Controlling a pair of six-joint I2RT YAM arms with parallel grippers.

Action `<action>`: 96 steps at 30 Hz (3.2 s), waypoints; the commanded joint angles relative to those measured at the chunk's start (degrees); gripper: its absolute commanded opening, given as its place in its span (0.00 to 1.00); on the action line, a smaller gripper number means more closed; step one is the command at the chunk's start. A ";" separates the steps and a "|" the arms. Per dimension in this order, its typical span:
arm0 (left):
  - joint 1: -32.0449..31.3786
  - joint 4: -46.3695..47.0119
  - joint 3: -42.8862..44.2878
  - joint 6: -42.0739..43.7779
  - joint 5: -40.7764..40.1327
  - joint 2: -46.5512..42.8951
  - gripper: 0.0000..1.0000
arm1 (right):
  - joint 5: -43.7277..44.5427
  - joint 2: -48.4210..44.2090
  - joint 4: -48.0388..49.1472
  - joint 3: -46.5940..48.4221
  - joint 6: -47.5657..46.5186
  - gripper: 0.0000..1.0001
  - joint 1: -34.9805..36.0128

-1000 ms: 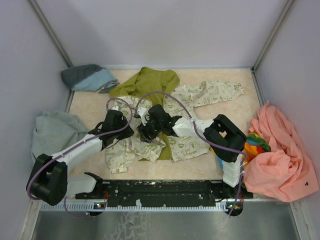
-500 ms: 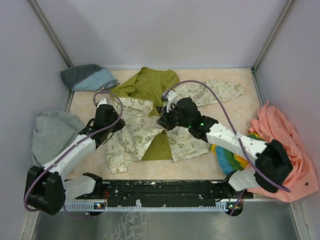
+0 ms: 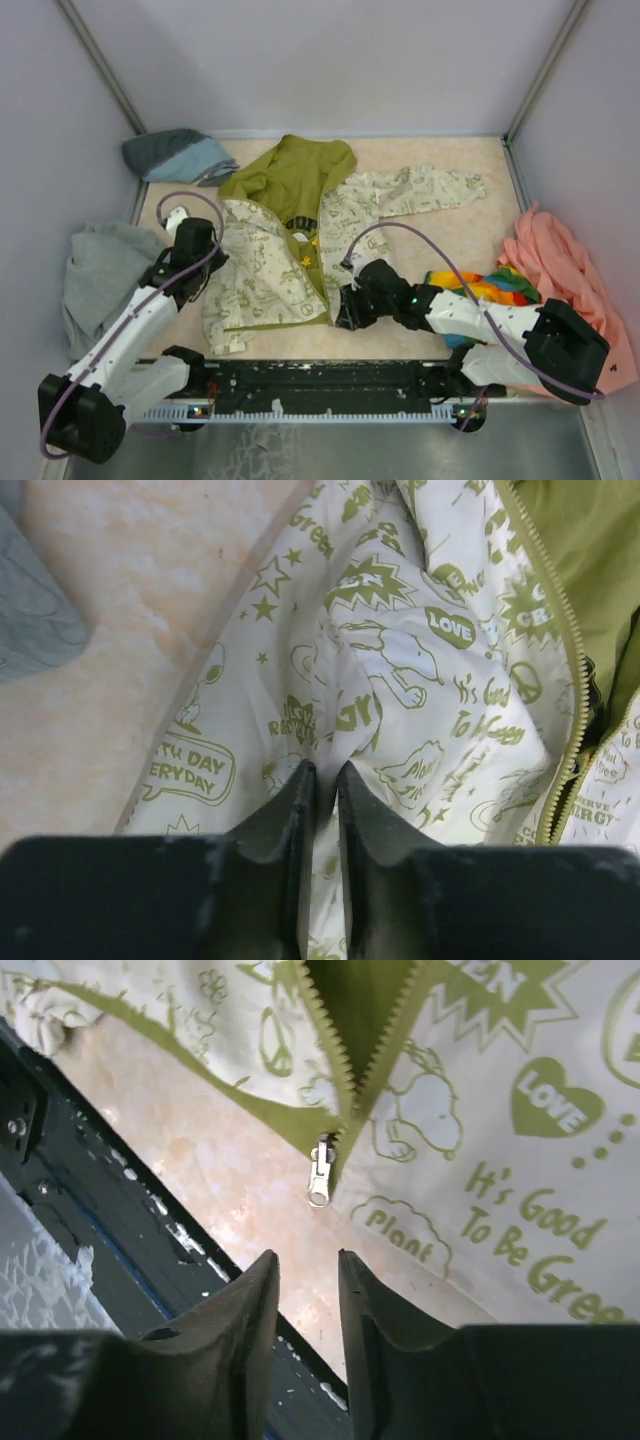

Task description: Zip up the jacket

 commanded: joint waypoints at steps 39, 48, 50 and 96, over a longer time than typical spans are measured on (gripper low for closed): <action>-9.64 4.04 -4.58 0.08 2.88 16.30 0.75 | -13.70 20.55 11.61 14.28 -3.00 0.00 -1.15; -9.39 3.45 -3.20 2.00 5.82 15.45 0.75 | -9.58 16.20 4.12 11.94 -4.21 0.19 -0.12; -10.33 3.25 -2.41 2.89 7.16 14.53 0.75 | -7.28 13.62 1.03 13.41 -5.97 0.31 -0.16; -13.67 25.83 -9.58 -0.03 36.81 3.29 0.76 | 28.08 24.06 -11.84 27.53 -9.17 0.13 1.72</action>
